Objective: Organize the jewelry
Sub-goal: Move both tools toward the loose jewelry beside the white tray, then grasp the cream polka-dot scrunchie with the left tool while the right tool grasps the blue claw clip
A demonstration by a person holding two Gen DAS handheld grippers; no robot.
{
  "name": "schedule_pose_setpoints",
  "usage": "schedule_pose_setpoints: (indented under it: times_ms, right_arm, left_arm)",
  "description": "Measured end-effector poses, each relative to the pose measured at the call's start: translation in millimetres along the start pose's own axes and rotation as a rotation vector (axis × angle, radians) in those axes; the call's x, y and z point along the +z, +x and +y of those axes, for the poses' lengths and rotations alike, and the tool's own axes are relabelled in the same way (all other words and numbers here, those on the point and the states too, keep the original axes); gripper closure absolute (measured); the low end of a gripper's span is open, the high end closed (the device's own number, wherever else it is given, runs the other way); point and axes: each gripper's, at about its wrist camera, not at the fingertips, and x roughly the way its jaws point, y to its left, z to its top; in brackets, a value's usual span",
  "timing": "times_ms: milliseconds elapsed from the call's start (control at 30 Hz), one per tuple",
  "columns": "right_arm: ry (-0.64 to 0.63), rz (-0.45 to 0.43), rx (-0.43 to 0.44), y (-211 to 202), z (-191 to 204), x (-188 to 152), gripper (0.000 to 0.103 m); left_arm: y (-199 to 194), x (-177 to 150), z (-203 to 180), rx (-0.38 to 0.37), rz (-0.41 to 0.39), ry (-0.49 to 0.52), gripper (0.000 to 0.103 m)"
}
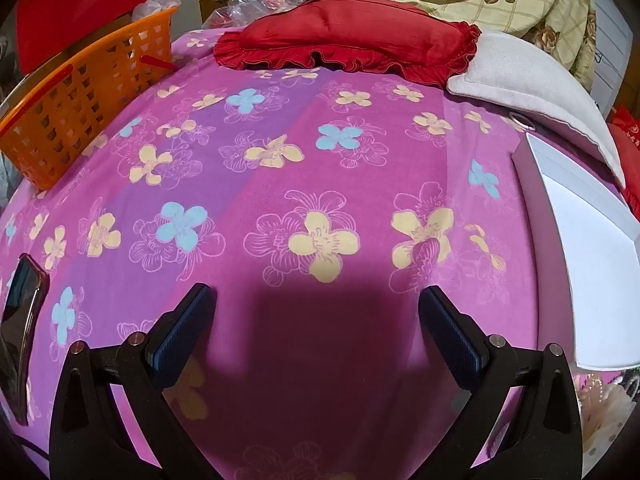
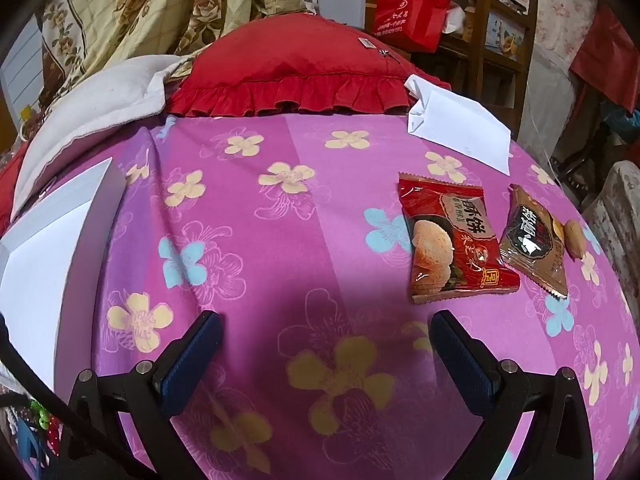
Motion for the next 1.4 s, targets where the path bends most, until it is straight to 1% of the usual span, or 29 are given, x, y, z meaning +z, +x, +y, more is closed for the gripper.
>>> schedule_pose_setpoints:
  times_ms: [100,133,200,267,300,400,467,567,633,700,733,767,833,933,967,1000,1033,1100,1133,1200,1233,1400]
  right_arm:
    - [-0.004,0.002,0.001,-2,0,-2,0.0]
    - [-0.005,-0.011,0.004,-3,-1,-7,0.0]
    - [0.002,-0.002,-0.017,-3,2,-8,0.0]
    - [0.004,-0.006,-0.035,-5,5,-12,0.0]
    - [-0.005,-0.025,-0.052,-10,9,-15,0.0]
    - [-0.023,-0.068,-0.067,-32,14,-18,0.001]
    - [-0.035,-0.114,-0.064,-50,21,-24,0.001]
    - [-0.035,-0.216,-0.035,-83,33,-31,0.001]
    - [-0.034,-0.329,-0.017,-110,43,-38,0.001]
    - [-0.044,-0.452,-0.029,-134,54,-48,0.001]
    - [-0.056,-0.472,-0.016,-140,57,-52,0.001]
    - [-0.072,-0.463,0.006,-142,60,-56,0.001]
    - [-0.099,-0.392,0.047,-135,69,-65,0.001]
    - [-0.112,-0.304,0.153,-129,84,-76,0.003]
    - [-0.115,-0.287,0.196,-130,90,-77,0.008]
    - [-0.118,-0.272,0.236,-131,96,-79,0.012]
    - [-0.117,-0.259,0.263,-131,97,-82,0.014]
    - [-0.127,-0.215,0.339,-128,110,-85,0.022]
    - [-0.128,-0.196,0.378,-126,109,-96,0.025]
    - [-0.137,-0.141,0.46,-122,119,-104,0.039]
    - [-0.141,-0.118,0.485,-120,124,-107,0.041]
    - [-0.139,-0.039,0.57,-110,141,-121,0.042]
  left_arm:
    - [-1,-1,1,0.011,0.005,-0.01,0.0]
    - [-5,-3,1,0.024,0.004,-0.016,0.0]
    - [-13,-8,2,0.053,-0.008,-0.015,0.002]
    - [-28,-12,2,0.068,-0.035,-0.005,0.004]
    - [-33,-14,-6,0.083,-0.057,0.01,0.004]
    - [-65,-20,-10,0.087,-0.128,0.022,0.004]
    - [-87,-25,-13,0.081,-0.187,0.039,0.004]
    - [-114,-35,-18,0.089,-0.263,0.075,0.004]
    - [-126,-45,-19,0.077,-0.283,0.093,0.004]
    - [-137,-53,-20,0.071,-0.295,0.115,0.004]
    - [-142,-57,-20,0.079,-0.304,0.122,0.004]
    - [-146,-61,-19,0.086,-0.31,0.128,0.004]
    - [-152,-73,-22,0.082,-0.313,0.114,0.004]
    - [-160,-80,-15,0.031,-0.295,0.087,0.004]
    - [-160,-88,-22,0.023,-0.29,0.072,0.004]
    - [-161,-92,-21,0.008,-0.283,0.065,0.004]
    - [-161,-93,-21,-0.004,-0.275,0.063,0.004]
    - [-161,-98,-23,-0.026,-0.265,0.068,0.004]
    - [-161,-100,-26,-0.04,-0.262,0.071,0.004]
    - [-161,-101,-30,-0.075,-0.25,0.078,0.004]
    - [-160,-101,-33,-0.094,-0.243,0.085,0.004]
    - [-153,-102,-51,-0.176,-0.202,0.12,0.004]
